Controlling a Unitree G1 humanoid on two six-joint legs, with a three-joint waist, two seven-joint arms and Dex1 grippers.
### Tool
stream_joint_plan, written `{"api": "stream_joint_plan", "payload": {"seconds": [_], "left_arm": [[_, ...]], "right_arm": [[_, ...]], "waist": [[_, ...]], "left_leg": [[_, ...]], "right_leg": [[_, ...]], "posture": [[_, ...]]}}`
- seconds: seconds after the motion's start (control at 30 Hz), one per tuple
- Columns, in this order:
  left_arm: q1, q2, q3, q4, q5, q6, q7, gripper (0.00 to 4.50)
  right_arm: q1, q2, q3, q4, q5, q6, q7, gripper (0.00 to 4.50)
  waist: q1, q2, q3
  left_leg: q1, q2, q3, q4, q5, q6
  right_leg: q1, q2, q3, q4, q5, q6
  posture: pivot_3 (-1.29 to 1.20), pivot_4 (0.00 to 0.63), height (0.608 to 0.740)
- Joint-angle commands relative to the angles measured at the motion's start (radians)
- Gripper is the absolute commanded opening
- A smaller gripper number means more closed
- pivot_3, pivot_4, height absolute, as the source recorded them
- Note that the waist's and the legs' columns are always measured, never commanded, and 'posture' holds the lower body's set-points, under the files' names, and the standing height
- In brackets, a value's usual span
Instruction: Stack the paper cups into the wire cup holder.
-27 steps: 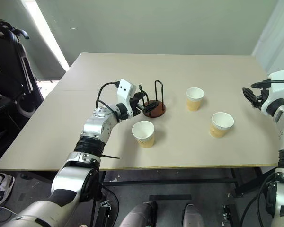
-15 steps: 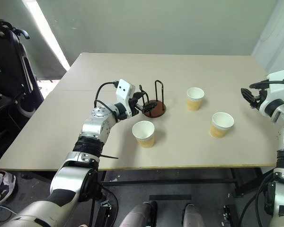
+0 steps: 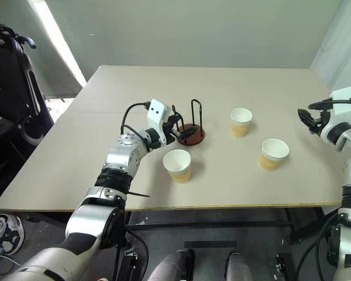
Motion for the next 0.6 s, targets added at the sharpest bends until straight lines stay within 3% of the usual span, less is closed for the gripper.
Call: {"api": "stream_joint_plan", "payload": {"seconds": [0.03,0.2,0.27,0.33,0.6], "left_arm": [[-0.052,-0.010,0.000,0.017,0.009,-0.039,0.004,4.50],[-0.070,-0.025,0.000,0.049,0.014,-0.058,0.008,4.50],[-0.075,-0.029,0.002,0.057,0.013,-0.062,0.005,4.12],[-0.079,-0.031,0.005,0.064,0.010,-0.062,0.001,3.57],[-0.092,-0.029,0.017,0.080,-0.003,-0.060,-0.016,0.65]], "right_arm": [[-0.010,-0.015,-0.031,-0.044,0.012,-0.011,-0.011,2.74],[-0.004,-0.013,-0.033,-0.054,0.014,-0.007,-0.015,2.74],[0.002,-0.013,-0.034,-0.061,0.016,-0.004,-0.017,2.79],[0.008,-0.013,-0.036,-0.069,0.018,-0.001,-0.019,2.79],[0.018,-0.013,-0.042,-0.082,0.023,0.006,-0.025,2.79]], "waist": [[0.000,0.000,0.000],[0.000,0.000,0.000],[0.000,0.000,0.000],[0.000,0.000,0.000],[0.000,0.000,0.000]], "left_leg": [[0.000,0.000,0.000,0.000,0.000,0.000],[0.000,0.000,0.000,0.000,0.000,0.000],[0.000,0.000,0.000,0.000,0.000,0.000],[0.000,0.000,0.000,0.000,0.000,0.000],[0.000,0.000,0.000,0.000,0.000,0.000]], "right_leg": [[0.000,0.000,0.000,0.000,0.000,0.000],[0.000,0.000,0.000,0.000,0.000,0.000],[0.000,0.000,0.000,0.000,0.000,0.000],[0.000,0.000,0.000,0.000,0.000,0.001],[0.000,0.000,0.000,0.000,-0.004,0.007]], "posture": [[0.00,0.150,0.740],[0.00,0.150,0.740],[0.00,0.150,0.740],[0.00,0.150,0.740],[0.00,0.150,0.740]]}}
